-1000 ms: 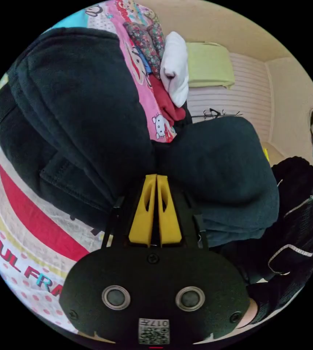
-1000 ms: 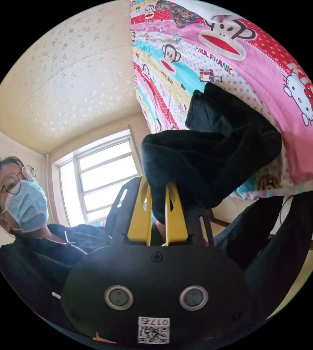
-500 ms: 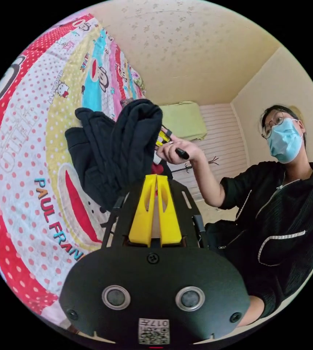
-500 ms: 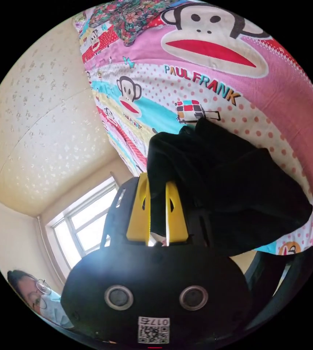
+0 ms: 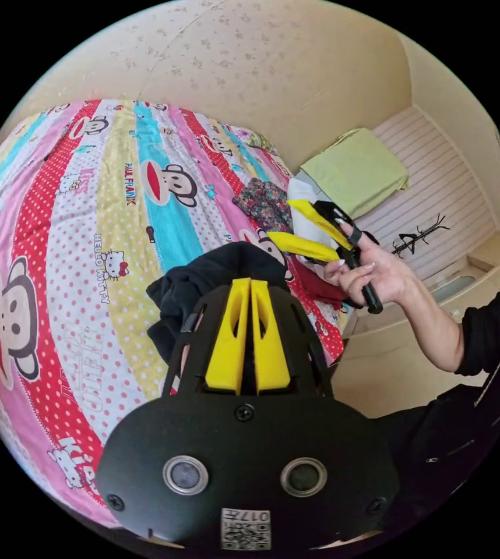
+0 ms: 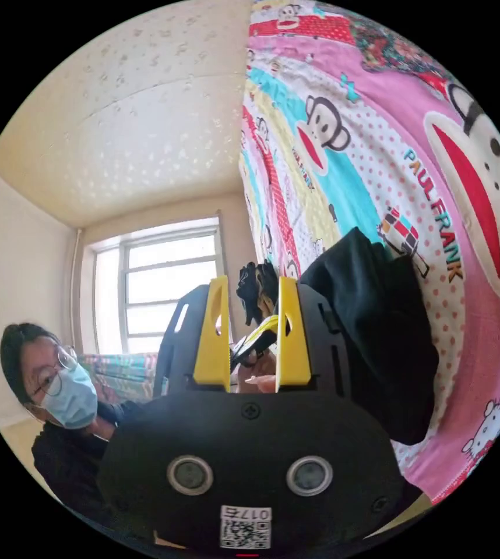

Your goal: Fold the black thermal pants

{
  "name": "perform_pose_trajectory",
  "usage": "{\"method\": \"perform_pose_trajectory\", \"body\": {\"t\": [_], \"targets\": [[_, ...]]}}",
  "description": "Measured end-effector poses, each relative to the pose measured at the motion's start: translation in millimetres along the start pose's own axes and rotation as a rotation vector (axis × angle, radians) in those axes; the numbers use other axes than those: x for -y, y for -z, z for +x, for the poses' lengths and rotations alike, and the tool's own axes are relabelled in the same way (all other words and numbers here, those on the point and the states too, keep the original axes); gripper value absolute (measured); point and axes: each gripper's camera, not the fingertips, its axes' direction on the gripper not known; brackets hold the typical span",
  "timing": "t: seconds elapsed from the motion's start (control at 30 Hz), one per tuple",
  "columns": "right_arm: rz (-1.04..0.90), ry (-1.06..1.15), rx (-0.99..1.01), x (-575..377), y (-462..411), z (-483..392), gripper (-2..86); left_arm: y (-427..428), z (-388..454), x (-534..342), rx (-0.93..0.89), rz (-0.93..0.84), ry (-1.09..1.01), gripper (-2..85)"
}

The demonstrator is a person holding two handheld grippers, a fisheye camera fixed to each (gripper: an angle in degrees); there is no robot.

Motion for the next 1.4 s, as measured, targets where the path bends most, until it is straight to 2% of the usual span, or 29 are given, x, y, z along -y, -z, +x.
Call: {"method": "perform_pose_trajectory", "body": {"t": [0.1,0.17,0.2,0.23,0.27,0.37,0.43,0.47,0.6,0.67,0.73,0.8,0.9,0.97,1.03,1.1,1.13,1.17,1.2,1.27,1.33,1.4], "targets": [[-0.043,0.305,-0.304,-32.7,-14.4,-38.2,12.0,-14.9,27.3,-0.8,0.151,-0.045,-0.112,-0.9],[0.004,0.493,-0.656,-65.4,-43.8,-44.7,10.6,-43.1,36.3,-2.8,0.283,-0.131,-0.138,-0.9],[0.019,0.548,-0.736,-73.1,-53.5,-43.2,10.3,-64.7,40.8,-5.9,0.405,-0.193,-0.161,-0.9],[0.041,0.631,-0.901,-85.9,-76.0,-33.9,9.8,-86.3,44.4,-11.3,0.513,-0.234,-0.192,-0.9],[0.022,0.673,-1.035,-94.0,-102.3,-15.9,9.1,-96.2,45.6,-15.1,0.551,-0.237,-0.204,-0.9],[-0.09,0.754,-1.154,-108.7,-156.5,42.5,6.3,-132.4,42.9,-38.0,0.617,-0.154,-0.182,-1.0],[-0.012,0.764,-1.116,-115.7,-155.6,60.8,5.4,-146.0,31.3,-51.2,0.591,-0.079,-0.128,-0.9],[-0.011,0.682,-1.032,-109.9,-147.7,69.4,5.0,-146.2,27.6,-52.4,0.57,-0.063,-0.106,-0.9],[-0.114,0.439,-0.724,-86.7,-118.6,82.1,4.5,-134.7,-2.2,-52.2,0.37,-0.047,0.019,-0.9],[-0.183,0.519,-0.653,-97.3,-109.8,56.0,4.5,-115.9,-16.8,-53.5,0.219,-0.058,0.091,-0.9],[-0.193,0.669,-0.656,-123.4,-109.7,26.8,5.2,-87.1,-28.7,-59.8,-0.029,-0.073,0.151,-0.9],[-0.206,0.772,-0.676,-153.5,-116.7,5.9,6.9,-66.9,-20.6,-72.3,-0.119,-0.033,0.106,-1.0],[-0.154,0.883,-0.847,-207.4,-136.5,-9.9,7.6,-52.3,5.6,-102.0,-0.009,0.002,0.08,-1.0],[0.087,0.92,-1.096,-249.2,-145.5,-11.4,6.3,-55.3,26.2,-117.7,0.077,-0.004,0.018,-0.9],[0.263,0.934,-1.123,-272.2,-148.6,-9.4,5.6,-61.1,53.8,-136.3,0.279,0.04,-0.068,-0.9],[0.169,0.996,-0.963,-280.2,-160.2,-1.9,4.6,-70.1,68.6,-143.1,0.371,0.07,-0.133,-0.9],[-0.019,1.011,-0.869,-275.2,-175.5,10.1,3.6,-80.9,71.2,-142.1,0.372,0.052,-0.168,-0.8],[-0.183,0.932,-0.905,-264.0,-193.2,29.8,2.5,-87.6,69.6,-140.3,0.365,0.032,-0.172,-0.8],[-0.2,0.886,-0.949,-259.3,-198.8,41.0,2.1,-102.8,59.9,-136.0,0.37,-0.014,-0.139,-0.7],[-0.102,0.881,-0.957,-261.5,-198.5,72.4,1.1,-133.4,33.3,-132.5,0.329,-0.089,-0.077,-0.6],[-0.065,0.868,-0.993,-262.9,-200.6,83.1,0.8,-158.1,-0.2,-133.7,0.193,-0.061,-0.034,-0.6],[-0.061,0.864,-1.032,-261.1,-206.8,82.7,0.6,-164.8,-11.4,-127.3,0.138,-0.067,-0.007,-0.7]]}}
